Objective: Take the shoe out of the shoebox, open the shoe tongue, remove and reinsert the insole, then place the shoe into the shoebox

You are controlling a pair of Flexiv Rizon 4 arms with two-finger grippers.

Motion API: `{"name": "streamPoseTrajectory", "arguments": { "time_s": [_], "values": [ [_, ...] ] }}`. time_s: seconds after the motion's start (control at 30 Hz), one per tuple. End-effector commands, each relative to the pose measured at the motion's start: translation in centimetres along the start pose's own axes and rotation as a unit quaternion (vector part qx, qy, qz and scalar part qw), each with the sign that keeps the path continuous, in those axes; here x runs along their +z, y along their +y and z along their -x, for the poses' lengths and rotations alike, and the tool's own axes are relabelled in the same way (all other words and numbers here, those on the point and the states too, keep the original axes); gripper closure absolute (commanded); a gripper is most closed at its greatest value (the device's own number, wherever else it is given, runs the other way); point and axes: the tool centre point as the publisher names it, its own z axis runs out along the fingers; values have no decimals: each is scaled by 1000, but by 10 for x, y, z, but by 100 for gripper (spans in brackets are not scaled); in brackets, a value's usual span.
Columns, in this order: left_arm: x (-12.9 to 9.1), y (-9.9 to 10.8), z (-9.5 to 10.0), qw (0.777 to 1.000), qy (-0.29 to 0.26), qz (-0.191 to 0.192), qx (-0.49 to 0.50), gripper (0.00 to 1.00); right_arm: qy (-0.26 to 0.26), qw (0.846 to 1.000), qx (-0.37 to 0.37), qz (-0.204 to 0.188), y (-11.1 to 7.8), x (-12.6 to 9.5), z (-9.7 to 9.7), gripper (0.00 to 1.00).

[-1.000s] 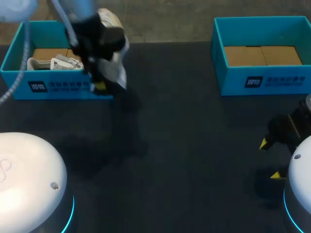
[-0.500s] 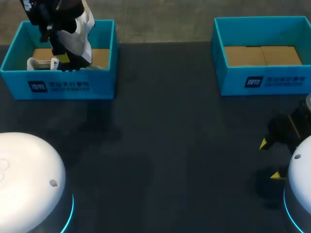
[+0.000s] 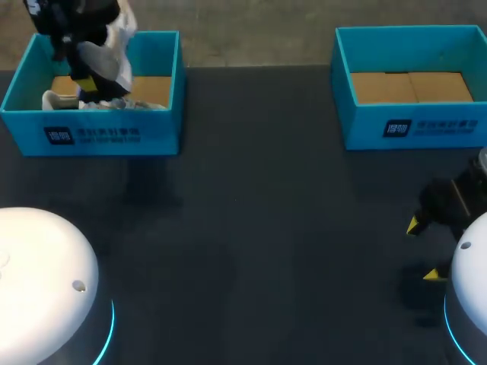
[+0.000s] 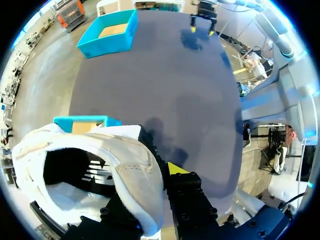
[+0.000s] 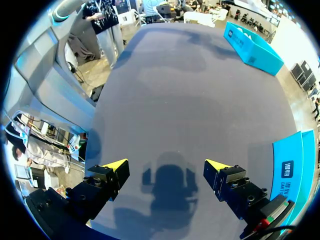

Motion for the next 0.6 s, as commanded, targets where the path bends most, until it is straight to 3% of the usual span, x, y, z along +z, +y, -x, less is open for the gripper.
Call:
{"name": "streamPoseTrajectory", "arguments": {
  "time_s": [0.03,0.37,0.6],
  "values": [
    [-10,32,34,999,31,-19,7,100,-2,1000,0,-1,0,1,-2,0],
    [4,88,96,1000,21,12,5,100,-2,1000,0,-1,0,1,-2,0],
    [8,116,133,999,38,-4,24,100,-2,1000,0,-1,0,1,-2,0]
  ]
}}
